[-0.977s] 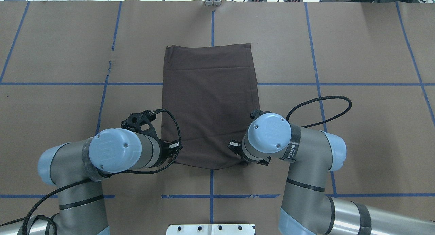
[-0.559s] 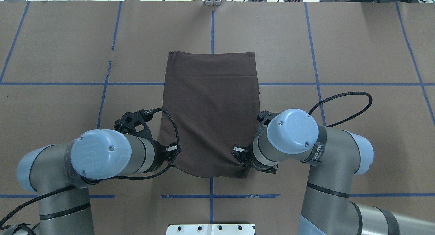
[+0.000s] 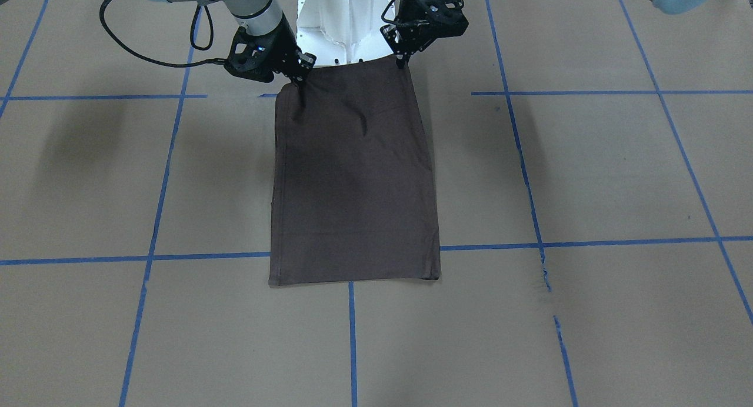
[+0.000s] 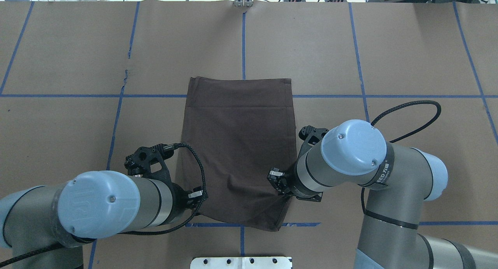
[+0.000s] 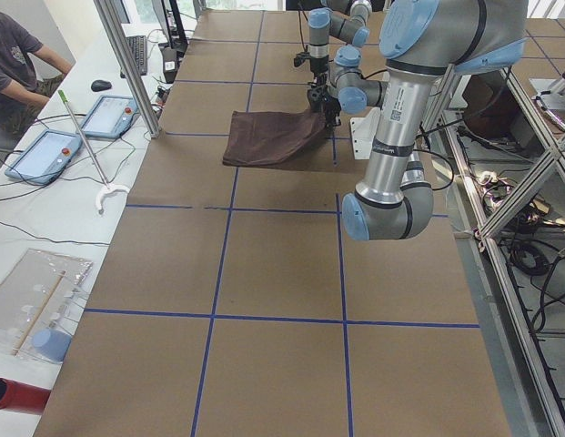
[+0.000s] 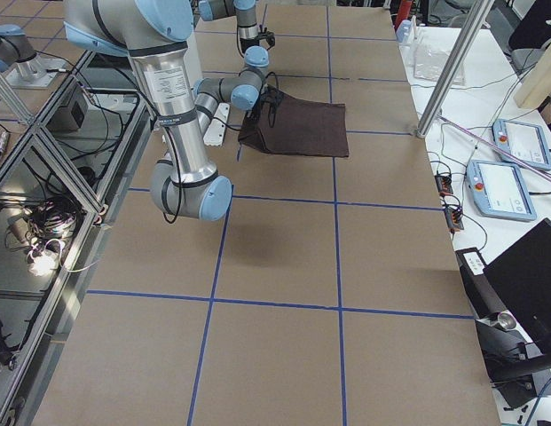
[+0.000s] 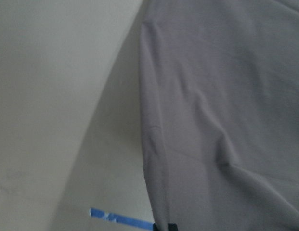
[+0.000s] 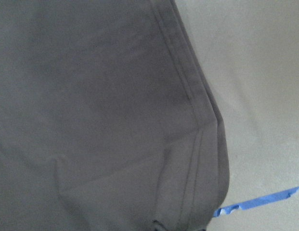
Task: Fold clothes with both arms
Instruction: 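Lift both near corners and fold them toward the far edge with both grippers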
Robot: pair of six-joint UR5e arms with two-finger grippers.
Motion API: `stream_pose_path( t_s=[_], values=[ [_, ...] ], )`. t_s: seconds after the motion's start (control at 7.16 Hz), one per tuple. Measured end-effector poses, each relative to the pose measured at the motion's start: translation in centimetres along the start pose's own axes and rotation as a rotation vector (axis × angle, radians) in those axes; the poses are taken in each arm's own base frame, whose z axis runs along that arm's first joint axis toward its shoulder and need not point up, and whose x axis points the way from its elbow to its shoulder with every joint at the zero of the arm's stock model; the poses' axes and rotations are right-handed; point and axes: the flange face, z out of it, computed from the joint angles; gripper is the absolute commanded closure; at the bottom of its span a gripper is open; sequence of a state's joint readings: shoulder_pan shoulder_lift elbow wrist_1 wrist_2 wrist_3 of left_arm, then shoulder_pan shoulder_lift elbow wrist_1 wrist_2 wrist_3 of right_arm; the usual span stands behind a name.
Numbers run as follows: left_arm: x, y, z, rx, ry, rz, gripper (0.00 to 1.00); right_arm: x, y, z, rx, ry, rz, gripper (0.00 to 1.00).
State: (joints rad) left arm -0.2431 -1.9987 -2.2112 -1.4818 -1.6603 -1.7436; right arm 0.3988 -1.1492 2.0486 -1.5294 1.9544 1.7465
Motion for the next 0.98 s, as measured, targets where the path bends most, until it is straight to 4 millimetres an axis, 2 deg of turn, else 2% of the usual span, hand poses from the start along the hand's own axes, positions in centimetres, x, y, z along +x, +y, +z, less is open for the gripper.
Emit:
stream_pose_path(
  t_s=[0.14,0.28,0.42,0.56,0.84,0.98],
  values=[
    [0.3,-0.5,0.0,0.009,0.001,0.005,1.00,-0.5,-2.0,-0.9,0.033,-0.013,0.006,1.00],
    [0.7,-2.4,0.2,0.042,0.006,0.003,1.00,-1.6,-4.6,-1.4,0.070,-0.021,0.020,1.00],
    [1.5,-5.4,0.7,0.087,0.024,-0.011,1.00,-3.3,-7.5,-1.2,0.107,-0.017,0.048,1.00],
    [2.4,-9.6,1.8,0.132,0.043,-0.041,1.00,-4.9,-10.6,-0.7,0.137,-0.002,0.084,1.00],
    [3.4,-19.3,4.6,0.200,0.062,-0.119,1.00,-7.8,-16.9,0.1,0.174,0.024,0.157,1.00],
    [3.4,-22.5,5.2,0.224,0.065,-0.144,1.00,-8.5,-19.1,0.5,0.181,0.013,0.169,1.00]
  ],
)
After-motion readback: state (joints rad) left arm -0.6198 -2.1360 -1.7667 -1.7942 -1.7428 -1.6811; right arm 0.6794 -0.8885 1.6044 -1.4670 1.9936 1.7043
